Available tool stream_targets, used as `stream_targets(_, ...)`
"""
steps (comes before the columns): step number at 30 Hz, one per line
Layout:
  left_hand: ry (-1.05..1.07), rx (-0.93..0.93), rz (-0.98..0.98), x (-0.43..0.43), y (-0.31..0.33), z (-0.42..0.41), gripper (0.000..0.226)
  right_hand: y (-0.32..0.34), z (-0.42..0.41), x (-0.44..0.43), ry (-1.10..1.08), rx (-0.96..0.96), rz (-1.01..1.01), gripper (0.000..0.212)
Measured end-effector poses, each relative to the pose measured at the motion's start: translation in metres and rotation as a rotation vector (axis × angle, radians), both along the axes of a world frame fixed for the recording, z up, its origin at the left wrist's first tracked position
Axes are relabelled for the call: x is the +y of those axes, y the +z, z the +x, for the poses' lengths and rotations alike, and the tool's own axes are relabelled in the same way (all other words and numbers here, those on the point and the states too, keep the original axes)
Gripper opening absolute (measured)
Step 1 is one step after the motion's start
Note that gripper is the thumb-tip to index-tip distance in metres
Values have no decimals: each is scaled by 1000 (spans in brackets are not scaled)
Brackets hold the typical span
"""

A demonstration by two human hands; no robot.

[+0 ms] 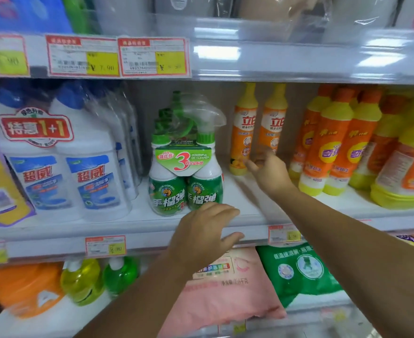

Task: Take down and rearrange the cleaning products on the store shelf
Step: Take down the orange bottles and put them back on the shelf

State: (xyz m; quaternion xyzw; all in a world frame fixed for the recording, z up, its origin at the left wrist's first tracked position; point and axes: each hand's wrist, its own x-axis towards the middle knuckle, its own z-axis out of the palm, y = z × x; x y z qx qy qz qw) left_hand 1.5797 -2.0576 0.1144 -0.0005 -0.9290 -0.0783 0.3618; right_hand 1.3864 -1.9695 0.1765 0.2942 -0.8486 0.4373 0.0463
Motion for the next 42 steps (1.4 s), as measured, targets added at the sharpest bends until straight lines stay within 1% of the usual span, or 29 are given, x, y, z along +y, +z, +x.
stream_targets(4, -38, -16, 14, -11, -5, 7, 43, -6, -2, -26, -59, -75, -48, 49)
stream_targets(9, -16, 3, 28, -12, -12, 0, 41, -17, -13, -49, -74, -75, -100, 63)
stream_targets(14, 20, 62, -33, -9, -16, -6, 37, -22, -22, -51, -106, -28, -68, 56)
stream_targets(16, 25, 74, -54, -10, -17, -7, 36, -19, -23, -45, -81, -24, -57, 57)
stream_targets(18, 37, 72, -51, -8, -16, -6, 36, -15, -20, -36, -43, -33, -52, 63)
stream_targets(21, 73, 30, 1, -2, -13, -6, 36, -8, -9, -16, 24, -71, -19, 74)
stream_targets(24, 132, -26, 70, 8, -9, -4, 35, -1, 7, 10, 91, -135, -29, 77)
stream_targets(27, 176, -41, 186, 20, -2, 6, 41, 9, 30, 39, 159, -254, -146, 70)
stream_targets(30, 201, -121, 351, 34, 16, 18, 62, 17, 56, 67, 230, -358, -234, 57)
stream_targets(33, 120, -230, 531, 60, 39, 24, 90, 12, 83, 100, 282, -391, -210, 50)
stream_targets(35, 13, -327, 688, 82, 51, 28, 98, 9, 104, 124, 305, -393, -160, 51)
stream_targets(36, -46, -368, 755, 93, 55, 30, 94, 8, 112, 136, 310, -384, -135, 53)
stream_targets(39, -171, -451, 914, 123, 62, 41, 72, 16, 131, 174, 381, -353, -107, 64)
stream_targets(40, -198, -455, 961, 132, 63, 45, 69, 21, 137, 186, 409, -328, -94, 67)
stream_targets(42, -229, -444, 1011, 149, 70, 55, 64, 36, 150, 209, 444, -258, -88, 67)
